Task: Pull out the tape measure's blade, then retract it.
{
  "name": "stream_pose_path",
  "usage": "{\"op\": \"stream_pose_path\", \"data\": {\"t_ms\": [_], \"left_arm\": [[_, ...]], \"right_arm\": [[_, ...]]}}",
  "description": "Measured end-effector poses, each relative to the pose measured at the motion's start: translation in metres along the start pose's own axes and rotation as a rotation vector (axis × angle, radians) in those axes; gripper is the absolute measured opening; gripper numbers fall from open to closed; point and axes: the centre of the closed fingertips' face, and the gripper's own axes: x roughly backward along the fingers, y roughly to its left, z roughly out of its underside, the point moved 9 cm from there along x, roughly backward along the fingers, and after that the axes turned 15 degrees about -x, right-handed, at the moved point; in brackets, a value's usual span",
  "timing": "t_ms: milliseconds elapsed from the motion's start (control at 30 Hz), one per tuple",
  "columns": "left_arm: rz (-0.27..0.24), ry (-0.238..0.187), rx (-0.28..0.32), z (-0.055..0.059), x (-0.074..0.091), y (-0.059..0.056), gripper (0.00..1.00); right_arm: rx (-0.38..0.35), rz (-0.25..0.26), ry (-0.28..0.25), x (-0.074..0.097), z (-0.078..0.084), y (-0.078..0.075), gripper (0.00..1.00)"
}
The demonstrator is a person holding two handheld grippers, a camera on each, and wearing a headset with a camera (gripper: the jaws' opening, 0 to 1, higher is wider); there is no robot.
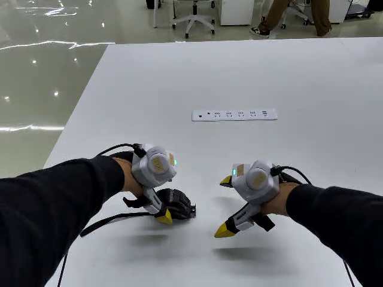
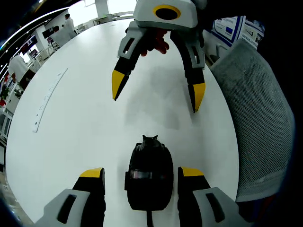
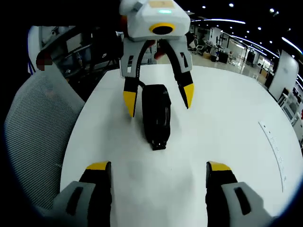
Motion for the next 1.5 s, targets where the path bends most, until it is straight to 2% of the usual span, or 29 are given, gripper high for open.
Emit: {"op": "stream_pose_path", "data": {"t_ms": [33, 67, 100, 133, 233, 400, 500, 667, 767, 833, 900, 933, 1033, 1100, 1167, 1267, 1367, 1500], "left_arm": [[0.018, 0.004, -0.002, 0.0, -0.002, -0.001, 0.49], [0.078, 0.01, 0.016, 0.0, -0.004, -0.008, 0.35], [0.027, 0.015, -0.027, 0.004, -0.004, -0.006, 0.35], [0.027, 0.008, -0.054, 0.004, -0.004, -0.004, 0.35], [0.023, 0.005, -0.03, 0.008, 0.0, -0.001, 0.34], [0.017, 0.021, -0.02, 0.005, -0.002, -0.002, 0.34], [0.015, 0.024, -0.013, 0.006, -0.001, -0.001, 0.34], [-0.002, 0.008, 0.017, 0.006, -0.003, -0.003, 0.34], [-0.005, 0.014, 0.019, 0.005, -0.003, -0.003, 0.34], [-0.007, 0.019, 0.014, 0.004, -0.003, -0.004, 0.34], [-0.006, 0.018, 0.018, 0.004, -0.004, -0.004, 0.34], [-0.006, 0.019, 0.019, 0.004, -0.005, -0.006, 0.34], [-0.008, 0.022, 0.022, 0.003, -0.005, -0.007, 0.34], [-0.01, 0.023, 0.026, 0.003, -0.006, -0.007, 0.34], [-0.01, 0.028, 0.023, 0.003, -0.007, -0.007, 0.34], [-0.006, 0.041, 0.017, 0.003, -0.006, -0.007, 0.34], [-0.024, 0.015, 0.065, 0.006, -0.006, -0.005, 0.34], [-0.029, 0.012, 0.05, 0.005, -0.006, -0.008, 0.34]], "right_arm": [[0.014, -0.011, -0.004, -0.004, -0.005, 0.0, 0.76], [0.017, -0.014, -0.002, -0.007, -0.008, 0.0, 0.74], [0.03, -0.02, 0.004, -0.011, -0.01, 0.0, 0.72], [0.044, -0.023, 0.005, -0.013, -0.012, 0.0, 0.7], [0.052, -0.032, 0.02, -0.021, -0.014, 0.0, 0.64], [0.062, -0.041, 0.039, -0.033, -0.02, -0.001, 0.54], [0.029, -0.047, 0.054, -0.039, -0.021, -0.001, 0.43], [0.037, -0.05, 0.083, -0.046, -0.021, -0.001, 0.23], [0.056, -0.051, 0.105, -0.051, -0.019, 0.002, 0.16], [0.109, -0.047, 0.124, -0.054, -0.018, 0.002, 0.11], [0.074, -0.044, 0.124, -0.053, -0.018, 0.0, 0.11], [0.094, -0.047, 0.128, -0.053, -0.018, 0.001, 0.1], [0.085, -0.038, 0.141, -0.054, -0.02, 0.001, 0.11], [0.109, -0.025, 0.15, -0.056, -0.02, 0.003, 0.11], [0.089, -0.021, 0.151, -0.057, -0.019, 0.002, 0.09], [0.097, -0.036, 0.146, -0.055, -0.019, 0.0, 0.08], [0.105, -0.011, 0.152, -0.053, -0.019, -0.001, 0.07], [0.083, -0.008, 0.143, -0.052, -0.018, -0.001, 0.07]]}}
